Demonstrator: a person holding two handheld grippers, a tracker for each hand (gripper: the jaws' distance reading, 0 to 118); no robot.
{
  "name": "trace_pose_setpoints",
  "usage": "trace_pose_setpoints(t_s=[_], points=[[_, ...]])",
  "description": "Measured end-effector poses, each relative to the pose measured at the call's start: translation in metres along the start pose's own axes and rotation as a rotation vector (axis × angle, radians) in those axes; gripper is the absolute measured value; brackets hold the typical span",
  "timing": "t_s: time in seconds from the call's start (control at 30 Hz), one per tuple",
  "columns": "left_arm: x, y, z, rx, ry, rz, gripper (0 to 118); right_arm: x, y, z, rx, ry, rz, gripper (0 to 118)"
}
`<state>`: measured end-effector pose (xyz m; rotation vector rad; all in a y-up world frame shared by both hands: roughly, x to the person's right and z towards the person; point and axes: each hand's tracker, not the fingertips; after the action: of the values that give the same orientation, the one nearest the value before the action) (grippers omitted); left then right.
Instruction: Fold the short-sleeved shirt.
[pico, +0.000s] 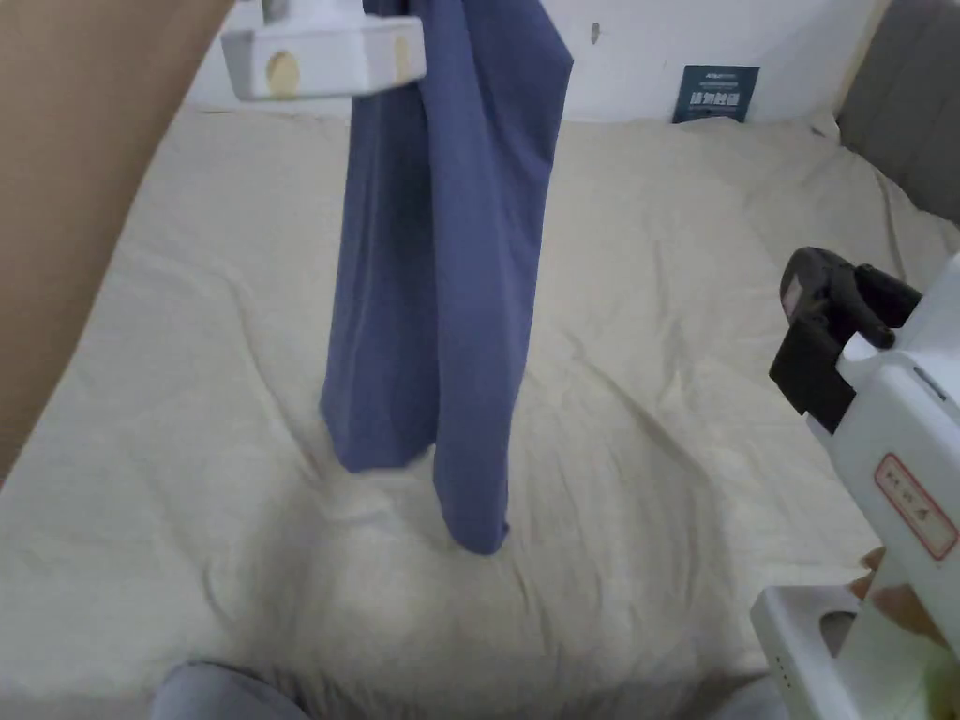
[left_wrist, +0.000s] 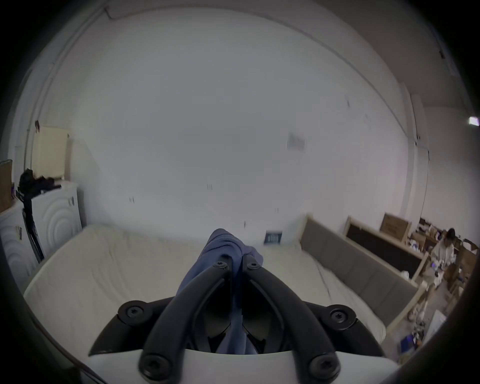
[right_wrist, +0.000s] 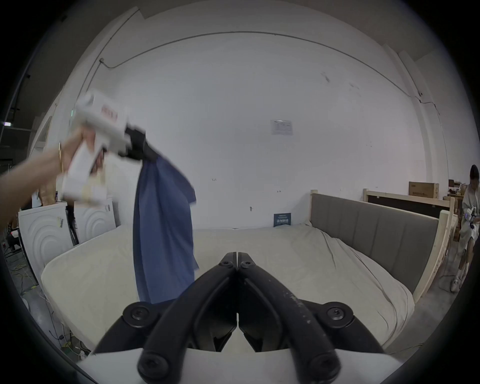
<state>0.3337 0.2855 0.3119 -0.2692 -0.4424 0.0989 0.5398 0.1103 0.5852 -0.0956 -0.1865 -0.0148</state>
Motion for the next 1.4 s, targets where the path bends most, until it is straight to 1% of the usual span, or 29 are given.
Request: trace_pose_setpoints(t_s=[0.07, 0.13, 0.23, 0.37, 0.47, 0.5, 0.53, 0.57, 0.6, 0.63, 0.67, 0.73, 0.8, 0.9, 0.97, 1.0, 1.07, 1.1, 1.17, 1.23, 1.27, 1.33, 1.4], points=[[0.005, -0.050, -0.025, -0.108, -0.012, 0.003, 7, 0.000, 0.001, -0.001, -0.011, -0.015, -0.004, 1], [0.006, -0.100, -0.047, -0.214, -0.011, 0.000, 7, 0.014, -0.007, 0.009, -0.018, -0.028, -0.004, 1], [0.006, -0.186, -0.075, -0.392, 0.003, -0.006, 7, 0.019, -0.010, 0.009, -0.029, -0.040, -0.013, 1], [0.009, -0.291, -0.084, -0.623, 0.018, 0.008, 7, 0.023, -0.016, 0.003, -0.051, -0.045, -0.019, 1], [0.008, -0.340, -0.080, -0.729, 0.050, 0.004, 8, 0.025, -0.022, -0.001, -0.069, -0.042, -0.014, 1], [0.006, -0.350, -0.078, -0.750, 0.060, 0.000, 20, 0.024, -0.023, -0.002, -0.075, -0.041, -0.011, 1], [0.004, -0.353, -0.077, -0.754, 0.063, 0.007, 39, 0.024, -0.025, -0.002, -0.079, -0.040, -0.010, 1], [-0.001, -0.353, -0.074, -0.745, 0.063, 0.028, 63, 0.024, -0.026, -0.004, -0.083, -0.039, -0.009, 1], [-0.005, -0.350, -0.072, -0.736, 0.048, 0.065, 94, 0.025, -0.027, -0.005, -0.087, -0.038, -0.010, 1], [-0.009, -0.345, -0.069, -0.721, 0.032, 0.097, 111, 0.024, -0.029, -0.006, -0.092, -0.036, -0.012, 1], [-0.013, -0.332, -0.066, -0.685, 0.025, 0.123, 118, 0.023, -0.030, -0.008, -0.095, -0.032, -0.014, 1], [-0.020, -0.305, -0.054, -0.569, -0.005, 0.142, 118, 0.022, -0.032, -0.011, -0.101, -0.025, -0.014, 1], [-0.026, -0.273, -0.033, -0.399, -0.021, 0.131, 118, 0.019, -0.033, -0.015, -0.103, -0.016, -0.006, 1], [-0.034, -0.241, 0.006, -0.153, 0.062, 0.071, 118, 0.012, -0.033, -0.021, -0.096, -0.006, 0.006, 1], [-0.035, -0.233, 0.032, -0.022, 0.149, -0.011, 118, 0.008, -0.033, -0.026, -0.088, -0.003, 0.013, 1], [-0.035, -0.232, 0.044, 0.015, 0.180, -0.054, 118, 0.005, -0.034, -0.028, -0.087, -0.003, 0.017, 1], [-0.035, -0.237, 0.066, 0.094, 0.263, -0.149, 115, 0.001, -0.035, -0.034, -0.086, 0.001, 0.020, 1], [-0.036, -0.242, 0.075, 0.114, 0.292, -0.187, 108, -0.001, -0.036, -0.036, -0.088, 0.004, 0.019, 1], [-0.038, -0.253, 0.090, 0.133, 0.332, -0.222, 86, -0.005, -0.039, -0.040, -0.092, 0.013, 0.014, 1], [-0.044, -0.265, 0.098, 0.132, 0.341, -0.202, 57, -0.009, -0.043, -0.042, -0.094, 0.023, 0.016, 1], [-0.047, -0.270, 0.102, 0.126, 0.348, -0.181, 45, -0.012, -0.044, -0.043, -0.097, 0.028, 0.019, 1], [-0.053, -0.281, 0.106, 0.103, 0.352, -0.147, 34, -0.015, -0.048, -0.044, -0.107, 0.042, 0.023, 1], [-0.055, -0.289, 0.108, 0.076, 0.361, -0.151, 5, -0.018, -0.051, -0.045, -0.115, 0.050, 0.025, 1]])
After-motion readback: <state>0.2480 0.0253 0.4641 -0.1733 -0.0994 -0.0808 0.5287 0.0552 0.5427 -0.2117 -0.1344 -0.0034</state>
